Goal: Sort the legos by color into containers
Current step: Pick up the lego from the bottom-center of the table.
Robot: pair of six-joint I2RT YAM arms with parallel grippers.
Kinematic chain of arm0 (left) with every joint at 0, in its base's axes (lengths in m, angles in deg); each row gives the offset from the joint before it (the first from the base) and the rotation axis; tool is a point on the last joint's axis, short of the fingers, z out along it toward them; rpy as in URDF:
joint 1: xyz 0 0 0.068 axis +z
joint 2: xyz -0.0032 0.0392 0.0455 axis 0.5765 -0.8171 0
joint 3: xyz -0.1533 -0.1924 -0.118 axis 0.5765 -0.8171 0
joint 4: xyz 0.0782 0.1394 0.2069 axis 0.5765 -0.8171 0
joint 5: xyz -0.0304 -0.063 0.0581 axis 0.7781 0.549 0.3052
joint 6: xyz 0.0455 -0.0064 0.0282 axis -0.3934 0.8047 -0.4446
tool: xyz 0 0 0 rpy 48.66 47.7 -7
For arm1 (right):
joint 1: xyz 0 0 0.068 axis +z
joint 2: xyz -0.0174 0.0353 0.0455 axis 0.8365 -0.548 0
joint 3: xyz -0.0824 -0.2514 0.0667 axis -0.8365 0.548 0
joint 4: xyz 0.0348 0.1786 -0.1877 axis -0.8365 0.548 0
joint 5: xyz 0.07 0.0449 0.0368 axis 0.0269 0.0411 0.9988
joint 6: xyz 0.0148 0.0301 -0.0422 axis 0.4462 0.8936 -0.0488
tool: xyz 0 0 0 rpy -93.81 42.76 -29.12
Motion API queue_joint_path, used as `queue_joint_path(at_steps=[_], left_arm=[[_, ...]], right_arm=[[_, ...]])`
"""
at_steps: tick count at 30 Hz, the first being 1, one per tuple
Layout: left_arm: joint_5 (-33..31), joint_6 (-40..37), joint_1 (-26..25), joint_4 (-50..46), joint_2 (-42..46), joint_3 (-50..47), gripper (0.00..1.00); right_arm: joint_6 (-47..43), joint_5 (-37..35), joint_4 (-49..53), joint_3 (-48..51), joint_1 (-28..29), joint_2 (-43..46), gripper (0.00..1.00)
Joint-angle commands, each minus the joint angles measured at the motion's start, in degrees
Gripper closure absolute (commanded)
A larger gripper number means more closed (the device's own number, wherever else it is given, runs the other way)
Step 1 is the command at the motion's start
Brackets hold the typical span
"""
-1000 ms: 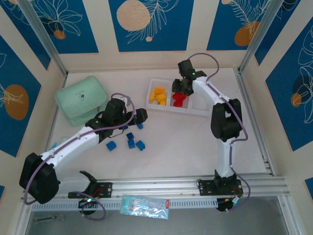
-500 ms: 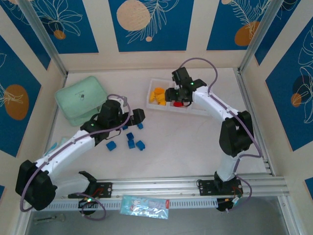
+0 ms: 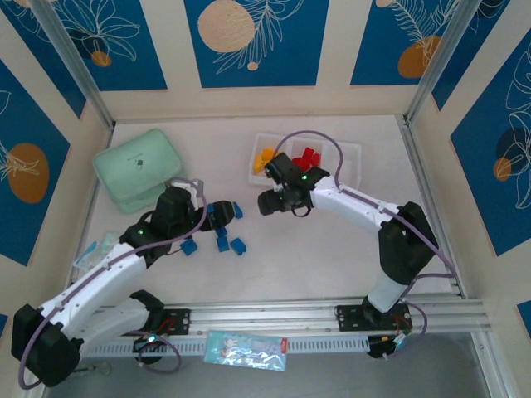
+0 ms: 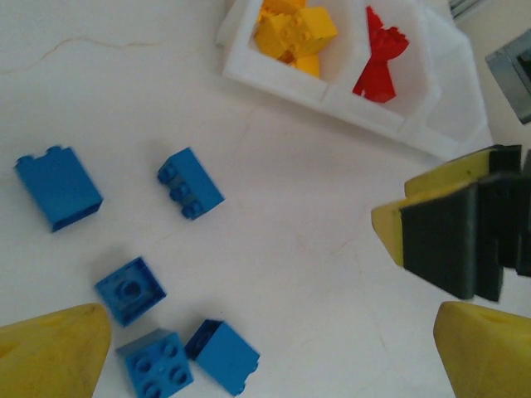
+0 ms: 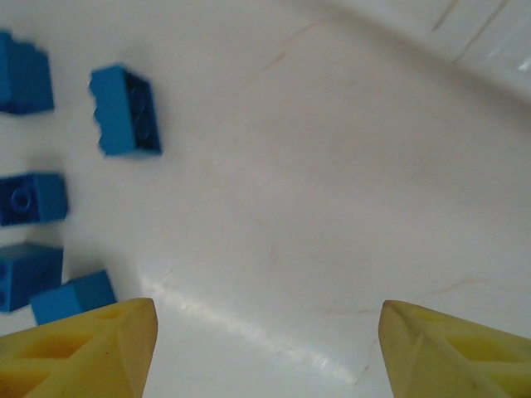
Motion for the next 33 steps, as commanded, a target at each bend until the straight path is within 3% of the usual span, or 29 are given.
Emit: queue_joint_path(at_steps=[1,12,18,33], left_arm=[[-2.0,0.3,0.7,-4.7,3.0,-1.3,0.01],[-6.4,2.0,0.8,-12.5,13.7,-4.9,0.01],[-8.4,2.6,0.8,-15.8,16.1,-4.7,0.01],[-9.5,3.3,0.8,-15.2,16.8,-5.6,0.01]], right_arm=[[1.6,2.3,-0.6,1.7,3.0,1.6,0.28],[3.7,3.6,-7.6,7.2,13.8,-0.4,0.26],[4.2,6.7,-10.6,6.8,16.4,-4.3,0.26],[1.7,4.7,-12.6,1.9,15.9,-13.5,0.35]])
